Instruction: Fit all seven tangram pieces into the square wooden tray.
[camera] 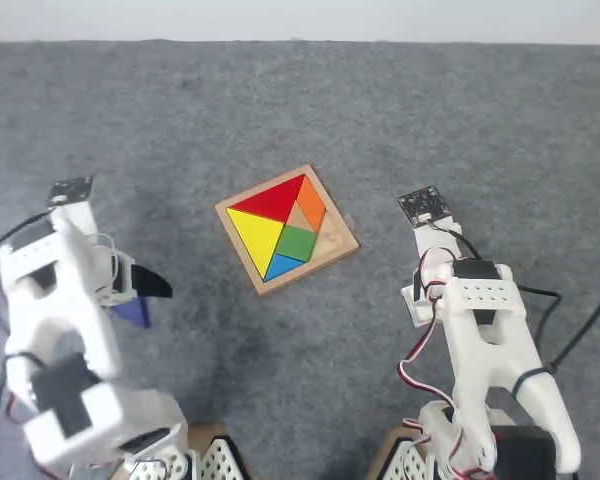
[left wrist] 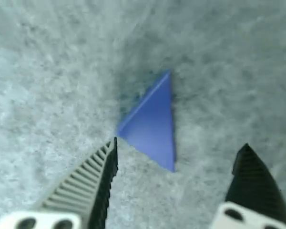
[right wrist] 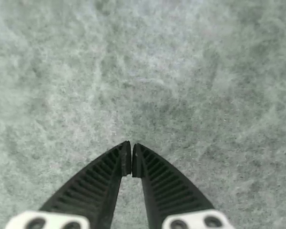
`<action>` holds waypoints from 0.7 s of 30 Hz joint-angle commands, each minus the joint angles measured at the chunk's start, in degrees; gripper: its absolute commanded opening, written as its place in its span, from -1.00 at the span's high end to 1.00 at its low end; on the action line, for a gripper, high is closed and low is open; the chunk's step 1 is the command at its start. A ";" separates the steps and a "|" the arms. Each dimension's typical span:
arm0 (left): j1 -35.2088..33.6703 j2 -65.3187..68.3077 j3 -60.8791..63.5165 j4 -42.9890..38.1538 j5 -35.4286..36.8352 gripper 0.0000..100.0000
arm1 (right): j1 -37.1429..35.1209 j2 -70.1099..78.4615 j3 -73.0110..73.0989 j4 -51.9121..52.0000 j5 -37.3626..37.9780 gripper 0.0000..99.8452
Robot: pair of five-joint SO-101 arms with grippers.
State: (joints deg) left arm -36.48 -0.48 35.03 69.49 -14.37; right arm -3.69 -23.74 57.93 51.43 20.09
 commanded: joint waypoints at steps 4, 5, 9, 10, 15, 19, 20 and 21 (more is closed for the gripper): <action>-1.76 3.96 -5.14 -0.62 -1.14 0.29 | 0.04 -2.07 -0.18 -0.84 -0.26 0.97; -1.76 3.96 -5.05 -0.70 -1.14 0.29 | 0.04 -2.07 -0.18 -0.92 -0.26 0.97; -1.85 4.66 -4.70 -1.76 -0.97 0.29 | 0.04 -1.98 -0.18 -0.92 -0.26 0.97; -1.85 4.66 -4.26 -2.29 -0.88 0.29 | 0.04 -1.98 -0.18 -0.92 -0.26 0.97; -1.76 4.66 -2.68 -3.69 -1.14 0.29 | 0.04 -1.98 -0.18 -0.84 -0.26 0.97; -1.67 4.75 -2.77 -3.96 -1.23 0.29 | 0.04 -1.98 -0.18 -0.66 -0.26 0.97; -1.67 4.75 -2.51 -4.57 -1.23 0.29 | 0.04 -1.98 -0.18 -0.66 -0.26 0.97; -1.67 4.75 -2.42 -4.75 -1.23 0.30 | 0.04 -1.98 -0.18 -0.66 -0.26 0.97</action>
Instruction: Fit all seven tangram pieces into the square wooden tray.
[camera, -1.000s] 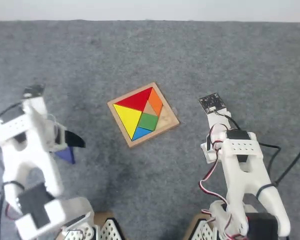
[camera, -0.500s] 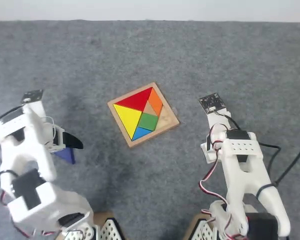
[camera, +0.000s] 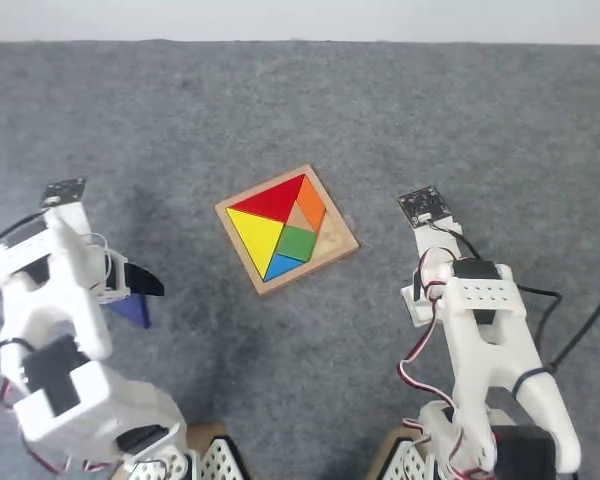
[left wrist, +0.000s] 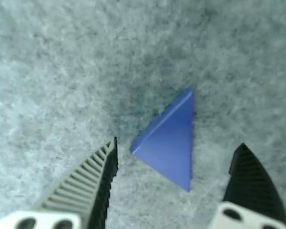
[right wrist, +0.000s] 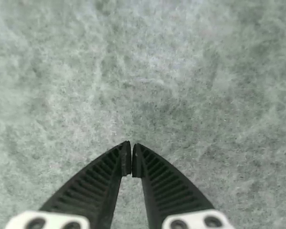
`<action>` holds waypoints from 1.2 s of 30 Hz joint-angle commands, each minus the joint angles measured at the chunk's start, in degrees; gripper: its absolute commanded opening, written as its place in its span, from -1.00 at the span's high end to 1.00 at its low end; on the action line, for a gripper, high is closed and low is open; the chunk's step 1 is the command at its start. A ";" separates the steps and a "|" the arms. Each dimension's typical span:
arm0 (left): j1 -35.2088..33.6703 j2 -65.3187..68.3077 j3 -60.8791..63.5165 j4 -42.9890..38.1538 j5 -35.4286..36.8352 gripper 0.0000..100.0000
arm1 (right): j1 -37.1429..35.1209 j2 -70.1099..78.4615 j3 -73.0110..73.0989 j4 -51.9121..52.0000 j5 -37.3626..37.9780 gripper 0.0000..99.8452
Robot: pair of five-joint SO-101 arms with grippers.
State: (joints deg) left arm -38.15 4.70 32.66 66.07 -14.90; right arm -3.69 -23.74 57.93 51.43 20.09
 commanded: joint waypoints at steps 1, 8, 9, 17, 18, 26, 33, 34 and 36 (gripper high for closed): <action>-0.09 -0.44 -0.04 -1.32 -0.70 0.30 | 0.04 -1.98 -0.18 -0.57 -0.26 0.97; 0.00 -0.44 0.48 -1.41 -0.70 0.30 | 0.04 -2.07 -0.18 -0.57 -0.26 0.97; 0.00 -0.44 0.48 -1.41 -0.70 0.30 | 0.04 -2.07 -0.18 -0.57 -0.26 0.97; -0.26 5.01 -1.36 -2.20 -0.70 0.30 | 0.04 -2.15 -0.18 -0.48 -0.26 0.97; -0.35 5.80 -2.24 -1.76 -0.70 0.30 | 0.04 -2.15 -0.18 -0.48 -0.26 0.97; -0.09 6.59 -3.47 -0.62 -1.41 0.40 | 0.04 -2.15 -0.18 -0.66 -0.26 0.97; 0.00 6.59 -3.47 -0.44 -1.85 0.53 | 0.04 -2.15 -0.18 -0.75 -0.35 0.97; 0.00 6.59 -3.47 -0.44 -1.93 0.55 | 0.04 -2.15 -0.18 -0.75 -0.35 0.97; 0.53 6.51 -3.47 -0.53 -2.20 0.59 | 0.04 -2.15 -0.18 -0.75 -0.35 0.97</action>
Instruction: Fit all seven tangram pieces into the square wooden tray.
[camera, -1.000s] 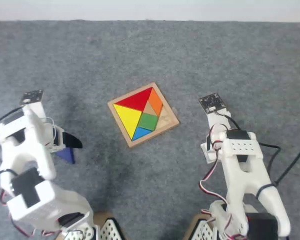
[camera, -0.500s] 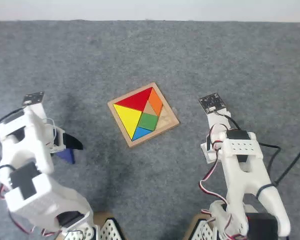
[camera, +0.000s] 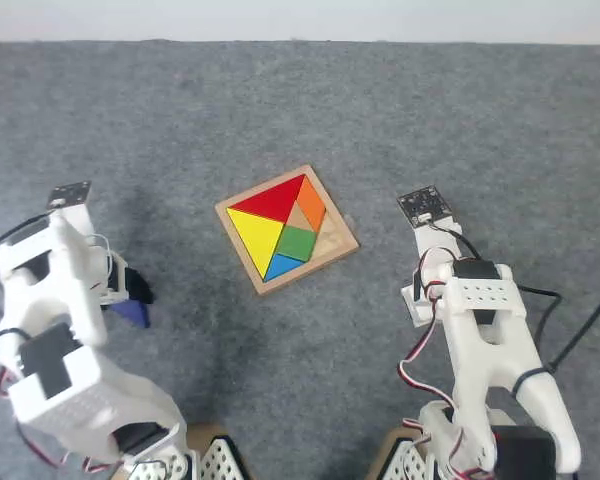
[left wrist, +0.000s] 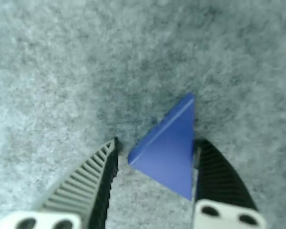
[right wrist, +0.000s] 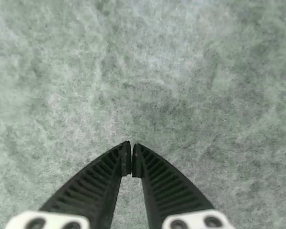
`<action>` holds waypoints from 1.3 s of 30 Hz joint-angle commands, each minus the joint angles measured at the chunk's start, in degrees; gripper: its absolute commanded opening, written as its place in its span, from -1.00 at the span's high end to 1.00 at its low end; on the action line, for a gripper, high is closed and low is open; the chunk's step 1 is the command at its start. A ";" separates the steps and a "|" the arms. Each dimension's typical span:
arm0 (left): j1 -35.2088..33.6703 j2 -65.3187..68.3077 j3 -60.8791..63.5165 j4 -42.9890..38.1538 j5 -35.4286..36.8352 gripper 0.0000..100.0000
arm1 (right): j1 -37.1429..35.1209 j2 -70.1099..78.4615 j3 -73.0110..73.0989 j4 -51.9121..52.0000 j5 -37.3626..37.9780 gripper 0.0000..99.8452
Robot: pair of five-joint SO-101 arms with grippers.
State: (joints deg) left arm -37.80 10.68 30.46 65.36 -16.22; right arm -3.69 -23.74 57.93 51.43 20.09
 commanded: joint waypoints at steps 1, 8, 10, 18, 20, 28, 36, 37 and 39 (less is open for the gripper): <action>0.62 0.53 -1.19 0.26 -1.32 0.61 | 0.04 -2.15 -0.18 -0.75 -0.35 0.97; 1.76 0.26 -1.01 0.44 -1.32 0.63 | 0.04 -2.24 -0.18 -0.57 -0.35 0.97; 1.76 0.18 -1.27 0.53 -1.32 0.63 | 0.04 -2.33 -0.18 -0.66 -0.35 0.97; 1.67 -4.40 -6.02 7.03 -1.23 0.63 | 0.04 -2.33 -0.18 -0.66 -0.35 0.97; 1.76 -7.30 -7.25 9.23 -1.23 0.63 | 0.04 -2.33 -0.18 -0.66 -0.35 0.97; 1.76 -14.59 -8.13 12.75 -1.32 0.62 | 0.04 -2.42 -0.18 -0.57 -0.35 0.97; 1.23 -6.59 -5.05 7.21 -1.32 0.46 | 0.04 -2.42 -0.18 -0.48 -0.26 0.97; 1.23 -5.36 -5.14 6.95 -1.32 0.46 | 0.04 -2.42 -0.18 -0.48 -0.26 0.97; 1.32 -3.69 -5.14 6.51 -1.32 0.46 | 0.04 -2.42 -0.18 -0.48 -0.26 0.97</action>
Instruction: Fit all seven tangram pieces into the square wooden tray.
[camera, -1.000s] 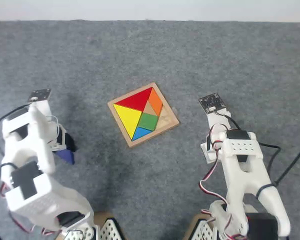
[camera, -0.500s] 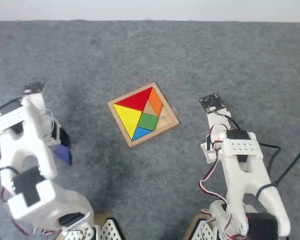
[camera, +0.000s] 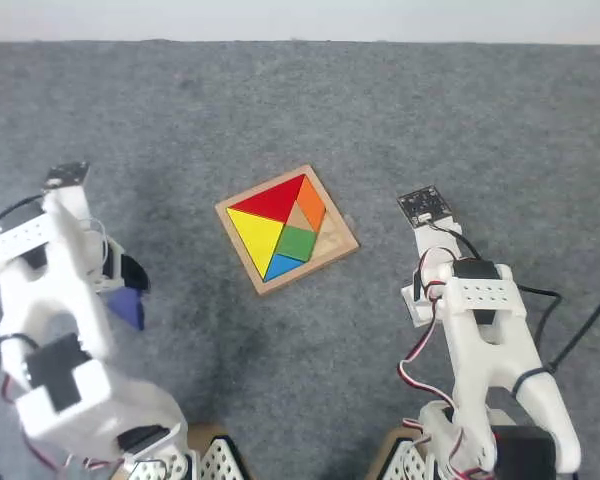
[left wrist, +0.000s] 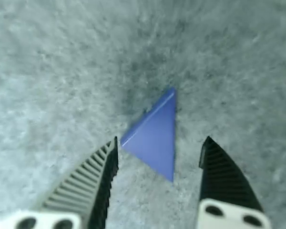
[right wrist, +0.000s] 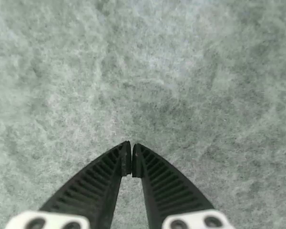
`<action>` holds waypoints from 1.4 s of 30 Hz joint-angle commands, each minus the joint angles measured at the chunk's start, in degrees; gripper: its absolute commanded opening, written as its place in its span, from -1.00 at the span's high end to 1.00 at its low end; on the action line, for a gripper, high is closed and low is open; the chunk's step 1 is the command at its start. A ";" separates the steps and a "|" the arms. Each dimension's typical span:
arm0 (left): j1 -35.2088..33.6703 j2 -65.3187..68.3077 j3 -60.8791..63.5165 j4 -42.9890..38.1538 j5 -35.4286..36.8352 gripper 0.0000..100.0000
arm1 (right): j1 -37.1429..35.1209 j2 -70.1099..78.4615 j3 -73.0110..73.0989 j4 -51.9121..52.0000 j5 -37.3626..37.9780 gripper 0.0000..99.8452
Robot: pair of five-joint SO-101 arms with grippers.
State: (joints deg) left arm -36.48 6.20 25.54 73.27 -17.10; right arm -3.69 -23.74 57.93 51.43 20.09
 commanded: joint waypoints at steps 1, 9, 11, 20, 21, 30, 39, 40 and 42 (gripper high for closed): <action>-0.09 1.41 -0.22 -1.76 -0.44 0.46 | 0.04 -2.42 -0.18 -0.48 -0.26 0.97; -0.26 2.46 0.92 -1.85 -0.62 0.46 | 0.04 -2.42 -0.18 -0.48 -0.26 0.97; -0.26 2.37 1.98 -2.11 -0.88 0.46 | 0.04 -2.42 -0.18 -0.48 -0.26 0.97; -4.31 2.11 2.33 -1.76 -3.60 0.46 | 0.04 -2.51 -0.18 -0.57 -0.26 0.97; -4.40 2.37 2.33 -1.76 -3.69 0.46 | 0.04 -2.51 -0.18 -0.57 -0.26 0.97; 0.35 2.64 5.49 -4.92 -1.41 0.47 | 0.04 -2.51 -0.18 -0.48 -0.26 0.97; 1.76 2.64 6.81 -6.59 -0.79 0.67 | 0.04 -2.51 -0.18 -0.48 -0.26 0.97; 1.76 2.64 6.81 -6.59 -0.79 0.69 | 0.04 -2.51 -0.18 -0.48 -0.26 0.97; 1.76 2.64 6.81 -6.59 -0.79 0.72 | 0.04 -2.51 -0.18 -0.48 -0.26 0.97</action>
State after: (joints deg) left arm -34.55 8.84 32.22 68.26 -18.68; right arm -3.69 -23.74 57.93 51.43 20.09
